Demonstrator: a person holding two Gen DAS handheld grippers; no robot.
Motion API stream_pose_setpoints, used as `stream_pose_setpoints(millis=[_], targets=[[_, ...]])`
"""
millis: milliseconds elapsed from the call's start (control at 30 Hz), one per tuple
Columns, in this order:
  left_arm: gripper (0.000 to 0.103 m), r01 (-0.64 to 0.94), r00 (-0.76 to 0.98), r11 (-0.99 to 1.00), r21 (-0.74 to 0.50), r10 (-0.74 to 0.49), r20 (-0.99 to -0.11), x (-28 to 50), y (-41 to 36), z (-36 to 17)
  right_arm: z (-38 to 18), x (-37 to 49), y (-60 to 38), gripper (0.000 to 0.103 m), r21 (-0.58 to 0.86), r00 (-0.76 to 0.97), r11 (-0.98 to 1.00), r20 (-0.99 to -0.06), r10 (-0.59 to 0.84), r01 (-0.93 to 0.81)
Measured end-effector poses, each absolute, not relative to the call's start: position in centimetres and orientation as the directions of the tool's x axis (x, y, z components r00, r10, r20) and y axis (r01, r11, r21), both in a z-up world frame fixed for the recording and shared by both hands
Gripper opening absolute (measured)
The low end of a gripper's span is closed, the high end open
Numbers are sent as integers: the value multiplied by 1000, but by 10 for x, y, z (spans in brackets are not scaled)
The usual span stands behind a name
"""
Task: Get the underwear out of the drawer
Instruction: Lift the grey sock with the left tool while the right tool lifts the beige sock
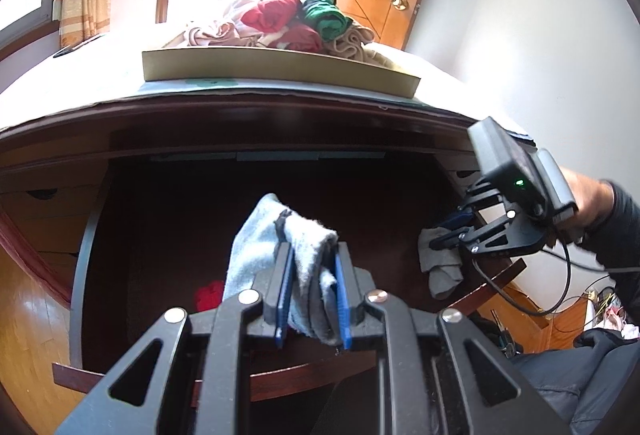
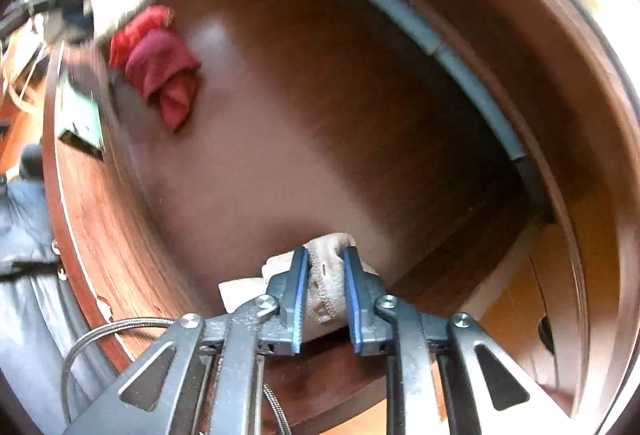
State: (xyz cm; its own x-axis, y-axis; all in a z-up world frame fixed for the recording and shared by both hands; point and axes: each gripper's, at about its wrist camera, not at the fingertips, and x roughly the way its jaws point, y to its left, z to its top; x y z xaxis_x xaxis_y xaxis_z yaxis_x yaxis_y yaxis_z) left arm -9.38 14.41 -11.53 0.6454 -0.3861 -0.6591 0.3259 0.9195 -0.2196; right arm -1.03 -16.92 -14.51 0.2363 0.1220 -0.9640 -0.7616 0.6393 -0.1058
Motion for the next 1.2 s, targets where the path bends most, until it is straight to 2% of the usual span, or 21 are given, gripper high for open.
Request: stream_pose_setpoints(millis=[133,467,767,1200], targets=[[18,318,649,918,-236,-392,-652,-96,144,-119,-133,-19,-184,11,-106,336,706,-921,195,-700],[18,324,683,923,-206,-379,-624,-104,139,-118,-93,-37,-196,9,-53,478,768,-810,341,-638],[18,311,726,942,-126,-321,-608,-110,134,-115,-76,-50,-195,9,1,517,778,-746,419,-629],[18,297,744,952,-82,-284,-605,-113,128,-116,-78,-53,-188,9,78,541,787,-685,489,-612]])
